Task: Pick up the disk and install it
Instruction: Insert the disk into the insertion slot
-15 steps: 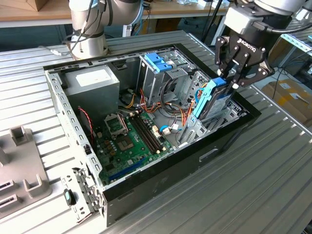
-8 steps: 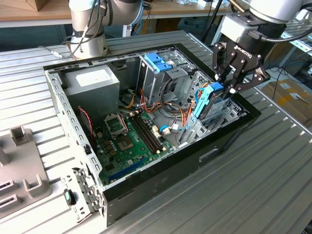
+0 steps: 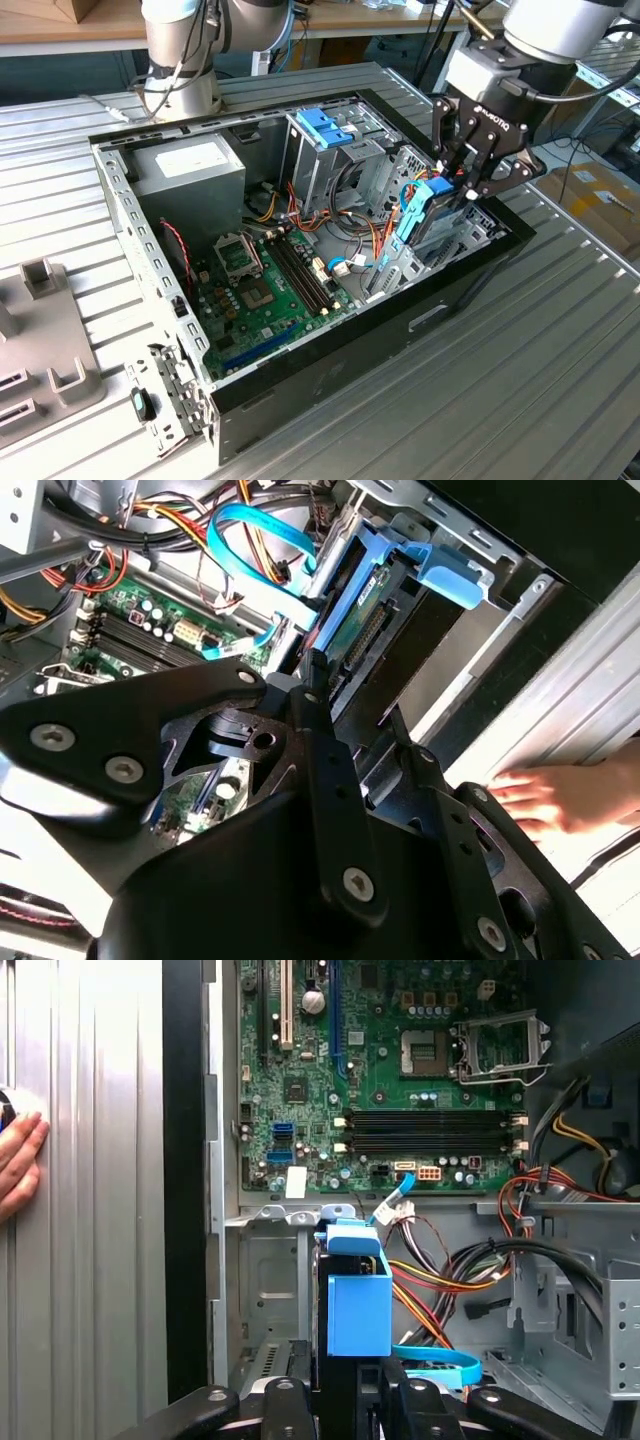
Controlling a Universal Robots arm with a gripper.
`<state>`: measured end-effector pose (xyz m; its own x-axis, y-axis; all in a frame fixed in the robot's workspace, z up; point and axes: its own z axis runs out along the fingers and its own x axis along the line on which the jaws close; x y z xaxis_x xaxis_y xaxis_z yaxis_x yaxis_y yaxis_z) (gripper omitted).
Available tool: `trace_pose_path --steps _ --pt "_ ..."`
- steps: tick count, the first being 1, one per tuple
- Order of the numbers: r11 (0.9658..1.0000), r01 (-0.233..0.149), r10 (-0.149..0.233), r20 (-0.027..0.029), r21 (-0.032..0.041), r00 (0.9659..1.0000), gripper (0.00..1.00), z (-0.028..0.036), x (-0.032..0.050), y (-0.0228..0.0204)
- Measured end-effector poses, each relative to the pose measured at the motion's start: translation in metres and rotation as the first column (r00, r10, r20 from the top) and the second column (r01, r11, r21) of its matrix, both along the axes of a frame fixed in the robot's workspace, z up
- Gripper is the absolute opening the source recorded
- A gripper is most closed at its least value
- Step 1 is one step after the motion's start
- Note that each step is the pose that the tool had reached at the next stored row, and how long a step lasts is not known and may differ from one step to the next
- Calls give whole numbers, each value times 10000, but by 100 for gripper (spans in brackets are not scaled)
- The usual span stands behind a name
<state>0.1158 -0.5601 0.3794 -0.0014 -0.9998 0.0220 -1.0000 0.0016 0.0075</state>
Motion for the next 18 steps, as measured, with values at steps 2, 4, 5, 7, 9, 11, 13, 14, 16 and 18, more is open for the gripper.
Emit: trace_pose_path --steps 2,4,5,7,9,11,13,14,16,18 --pt "10000 0 0 0 0 10000 35 -78 0 -3" --pt "10000 0 0 0 -1 10000 35 -120 0 -4" --pt "10000 0 0 0 1 10000 35 -146 -1 -4" --pt "10000 0 0 0 -2 10000 35 -146 0 -4" --pt "10000 0 0 0 -2 10000 35 -146 -1 -4" --pt "10000 1 -1 0 -2 10000 35 -147 -1 -4" --pt "10000 1 -1 0 0 10000 42 -147 -1 -4" --pt "10000 1 -1 0 2 10000 48 -153 -3 -4" --pt "10000 0 0 0 0 10000 91 -153 -3 -4" --pt "10000 0 0 0 -2 10000 91 -154 -3 -4"
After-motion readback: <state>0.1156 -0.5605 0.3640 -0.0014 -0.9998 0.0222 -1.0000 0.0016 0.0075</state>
